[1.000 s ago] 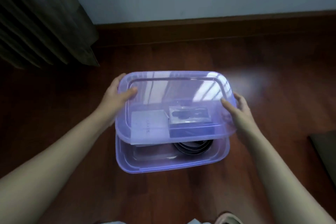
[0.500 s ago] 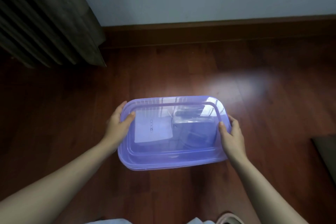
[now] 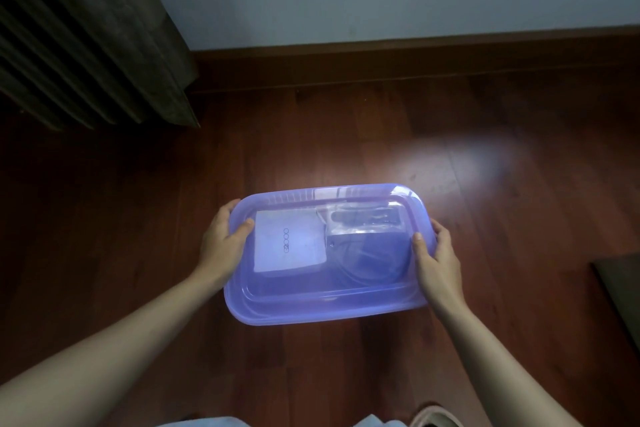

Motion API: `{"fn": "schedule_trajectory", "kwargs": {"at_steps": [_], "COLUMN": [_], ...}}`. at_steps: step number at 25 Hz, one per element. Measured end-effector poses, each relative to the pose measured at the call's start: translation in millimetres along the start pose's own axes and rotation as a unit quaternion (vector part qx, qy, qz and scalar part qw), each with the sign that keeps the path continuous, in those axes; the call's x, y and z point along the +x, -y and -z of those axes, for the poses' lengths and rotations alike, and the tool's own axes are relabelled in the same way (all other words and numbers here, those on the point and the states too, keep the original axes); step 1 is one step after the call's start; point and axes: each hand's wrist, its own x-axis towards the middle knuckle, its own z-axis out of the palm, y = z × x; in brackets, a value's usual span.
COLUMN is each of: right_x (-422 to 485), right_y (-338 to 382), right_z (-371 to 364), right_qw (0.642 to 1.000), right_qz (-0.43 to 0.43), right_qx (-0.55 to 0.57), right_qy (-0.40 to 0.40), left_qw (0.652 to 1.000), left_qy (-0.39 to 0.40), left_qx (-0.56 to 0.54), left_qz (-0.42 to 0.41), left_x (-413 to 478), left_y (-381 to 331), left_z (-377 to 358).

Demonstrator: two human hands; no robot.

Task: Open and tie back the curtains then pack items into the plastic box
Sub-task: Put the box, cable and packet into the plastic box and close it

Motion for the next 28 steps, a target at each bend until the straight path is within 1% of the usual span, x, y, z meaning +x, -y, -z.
{"fn": "schedule_trajectory", "kwargs": {"at_steps": [5, 7, 9, 10, 13, 15, 16, 17, 19, 22, 25, 28], "right_x": [-2, -2, 0, 2, 5, 6, 6, 5, 5, 5, 4, 3], "right_y": [2, 4, 5, 5, 2, 0, 0, 1, 2, 2, 2, 3], "right_z": [0, 0, 3, 5, 6, 4, 3, 2, 1, 0, -1, 0], "right_qw": [1.000, 0.999, 0.999, 0.998, 0.997, 0.997, 0.996, 0.996, 0.995, 0.995, 0.994, 0.993], "right_qz": [-0.005, -0.011, -0.024, -0.033, -0.062, -0.065, -0.066, -0.065, -0.059, -0.046, -0.037, -0.036], "right_qx": [-0.018, -0.030, -0.045, -0.048, -0.034, -0.033, -0.042, -0.052, -0.076, -0.093, -0.100, -0.108], "right_qy": [-0.006, 0.000, 0.011, 0.018, 0.032, 0.031, 0.032, 0.032, 0.023, 0.004, -0.011, -0.023], "left_qw": [1.000, 0.998, 0.995, 0.995, 0.989, 0.980, 0.978, 0.978, 0.984, 0.988, 0.987, 0.987], "left_qy": [-0.017, -0.012, -0.012, -0.014, -0.018, -0.019, -0.020, -0.023, -0.039, -0.055, -0.078, -0.099], "left_qx": [0.012, 0.057, 0.090, 0.089, 0.053, 0.025, 0.025, 0.025, 0.026, 0.063, 0.093, 0.089], "left_qz": [-0.003, 0.002, 0.034, 0.053, 0.135, 0.196, 0.206, 0.204, 0.172, 0.127, 0.107, 0.088], "left_x": [-2, -5, -8, -8, -6, -13, -20, -26, -32, -33, -36, -42], "left_y": [-4, -6, -12, -14, -9, 0, 4, 5, 6, 4, 1, -6], "left_z": [-1, -3, -6, -7, -3, -1, -2, -5, -8, -9, -8, -11]}}
